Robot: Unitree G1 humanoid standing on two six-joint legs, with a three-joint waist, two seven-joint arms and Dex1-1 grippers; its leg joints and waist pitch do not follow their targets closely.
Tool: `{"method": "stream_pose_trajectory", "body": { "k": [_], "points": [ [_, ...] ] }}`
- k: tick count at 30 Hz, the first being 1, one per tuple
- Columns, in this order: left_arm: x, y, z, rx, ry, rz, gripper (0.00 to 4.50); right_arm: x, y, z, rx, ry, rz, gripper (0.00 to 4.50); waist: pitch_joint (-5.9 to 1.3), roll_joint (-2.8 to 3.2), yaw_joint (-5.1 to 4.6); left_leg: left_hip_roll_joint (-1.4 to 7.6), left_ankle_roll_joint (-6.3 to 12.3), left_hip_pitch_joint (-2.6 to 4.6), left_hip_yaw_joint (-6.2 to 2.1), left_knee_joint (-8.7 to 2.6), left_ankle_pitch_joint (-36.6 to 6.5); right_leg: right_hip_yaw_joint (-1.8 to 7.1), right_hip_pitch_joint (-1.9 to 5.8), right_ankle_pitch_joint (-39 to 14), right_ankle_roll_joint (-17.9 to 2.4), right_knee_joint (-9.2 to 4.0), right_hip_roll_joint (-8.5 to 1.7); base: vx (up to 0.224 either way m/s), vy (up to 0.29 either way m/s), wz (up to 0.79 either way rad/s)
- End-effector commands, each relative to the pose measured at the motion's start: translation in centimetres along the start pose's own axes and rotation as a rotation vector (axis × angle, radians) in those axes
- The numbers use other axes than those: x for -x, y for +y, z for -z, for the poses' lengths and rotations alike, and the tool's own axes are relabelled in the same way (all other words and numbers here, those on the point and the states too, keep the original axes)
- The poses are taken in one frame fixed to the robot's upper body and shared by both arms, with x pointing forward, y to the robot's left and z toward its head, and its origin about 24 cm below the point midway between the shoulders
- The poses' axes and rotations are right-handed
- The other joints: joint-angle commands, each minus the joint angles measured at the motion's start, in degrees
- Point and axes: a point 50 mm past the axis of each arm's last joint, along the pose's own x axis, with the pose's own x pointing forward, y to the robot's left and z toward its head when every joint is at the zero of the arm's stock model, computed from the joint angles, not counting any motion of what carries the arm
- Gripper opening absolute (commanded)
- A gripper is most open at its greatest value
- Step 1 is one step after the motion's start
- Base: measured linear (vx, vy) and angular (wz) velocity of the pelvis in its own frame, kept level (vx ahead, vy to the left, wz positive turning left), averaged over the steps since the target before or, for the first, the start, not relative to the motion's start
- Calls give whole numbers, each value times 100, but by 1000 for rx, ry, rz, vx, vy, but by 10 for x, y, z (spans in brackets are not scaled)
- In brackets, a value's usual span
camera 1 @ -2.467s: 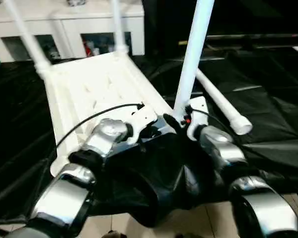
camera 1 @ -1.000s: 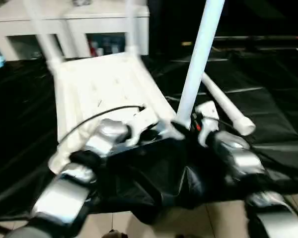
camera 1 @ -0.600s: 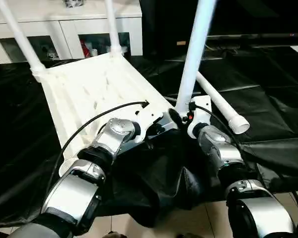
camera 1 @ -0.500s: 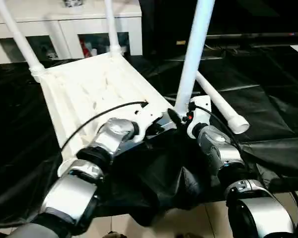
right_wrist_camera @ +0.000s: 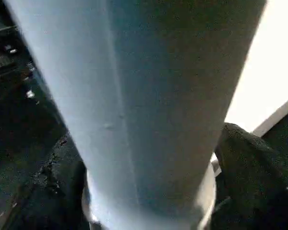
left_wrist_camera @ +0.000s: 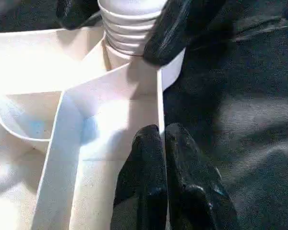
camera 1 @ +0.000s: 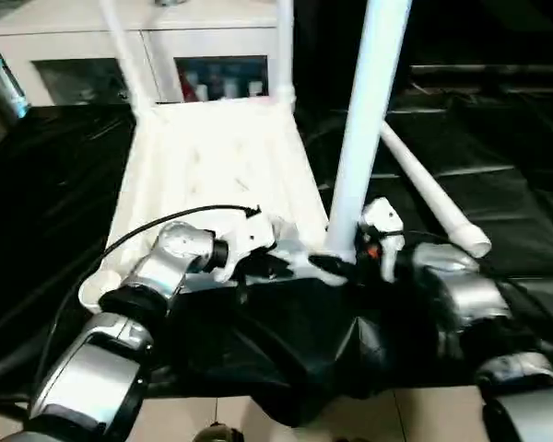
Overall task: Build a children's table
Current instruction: Rotate leg to tighten
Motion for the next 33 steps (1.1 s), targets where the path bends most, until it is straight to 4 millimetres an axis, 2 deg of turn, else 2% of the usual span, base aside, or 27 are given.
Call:
{"method": "stream_pose_trajectory", "body": {
  "k": [1,5,6,7,11,17,19,20,22,23,24,25,26,27,28,32,33],
  "points": [
    [3,-3,-3,-34,-15,48,0,8,-1,-5,12,-5,-24,362,-443,-43,-5,307,220,144,-149,-415,-1642,231,270,-1429,-1346,-385,-360,0,0,0],
    [5,-3,-3,-39,-13,57,0,10,1,-5,11,-1,-52,337,-458,-46,-1,298,291,126,-145,-394,-1452,225,275,-1278,-1364,-372,-357,0,0,0],
    [5,-3,-3,-38,-13,55,0,9,2,-5,5,-7,-59,323,-457,-77,-5,297,301,127,-141,-393,-1431,223,274,-1272,-1365,-375,-355,0,0,0],
    [6,-3,-3,-37,-14,55,0,8,4,-4,2,-9,-68,316,-458,-61,5,301,314,130,-143,-389,-1404,222,272,-1278,-1376,-370,-361,0,0,0],
    [6,-3,-2,-34,-16,54,0,6,8,-2,-14,-11,-94,282,-454,-57,13,302,299,134,-144,-394,-1425,220,264,-1360,-1349,-378,-355,0,0,0],
    [3,0,-2,-18,-10,4,0,2,12,6,-63,-21,-38,272,-451,-65,21,305,236,131,-148,-401,-1448,226,261,-1420,-1299,-383,-363,0,0,0],
    [-1,5,-3,9,-3,-61,0,-4,8,13,-117,-13,82,270,-440,-57,-5,299,171,137,-151,-412,-1534,225,242,-1603,-1265,-399,-362,0,0,0],
    [-5,11,-6,36,-2,-132,0,-11,4,21,-165,11,207,270,-429,-52,-12,295,130,143,-158,-420,-1587,222,234,-1717,-1240,-411,-363,0,0,0],
    [-13,16,-11,56,3,-210,0,-22,2,28,-259,1,356,270,-407,-53,-88,273,-45,165,-183,-441,-1853,216,216,-2204,-1126,-459,-378,0,0,0],
    [-16,18,-13,64,2,-235,0,-26,2,30,-275,-3,393,270,-399,-69,-142,258,-145,148,-217,-462,-1970,197,244,-2480,-995,-478,-379,0,0,0],
    [-23,20,-17,90,-3,-286,0,-35,2,32,-312,-4,483,270,-401,-40,-181,263,-201,167,-217,-468,-2044,208,211,-2521,-952,-509,-386,0,0,0],
    [-29,22,-21,115,-11,-321,0,-41,2,32,-336,-5,544,270,-396,-42,-227,251,-234,201,-220,-461,-2216,201,182,-2597,-951,-531,-372,0,0,0],
    [-31,22,-22,121,-13,-330,0,-43,2,31,-345,-7,558,270,-397,-49,-245,243,-223,212,-220,-458,-2265,201,176,-2614,-947,-541,-370,0,0,0],
    [-33,23,-23,130,-17,-345,0,-46,2,30,-359,-12,576,270,-391,-61,-275,232,-171,181,-227,-459,-2278,202,203,-2614,-949,-544,-370,0,0,0],
    [-38,23,-27,144,-25,-361,0,-52,3,28,-374,-15,607,270,-392,-24,-274,224,-109,196,-217,-449,-2291,205,188,-2637,-928,-567,-368,0,0,0],
    [-52,21,-35,149,-36,-381,0,-71,8,16,-324,-20,619,270,-407,-46,-292,223,-37,181,-210,-447,-2188,207,196,-2400,-975,-557,-354,0,0,0],
    [-54,20,-37,137,-41,-373,0,-78,11,9,-324,-67,570,326,-417,-46,-297,223,-12,170,-208,-444,-2142,210,202,-2279,-1010,-539,-354,0,0,0]
  ]
}}
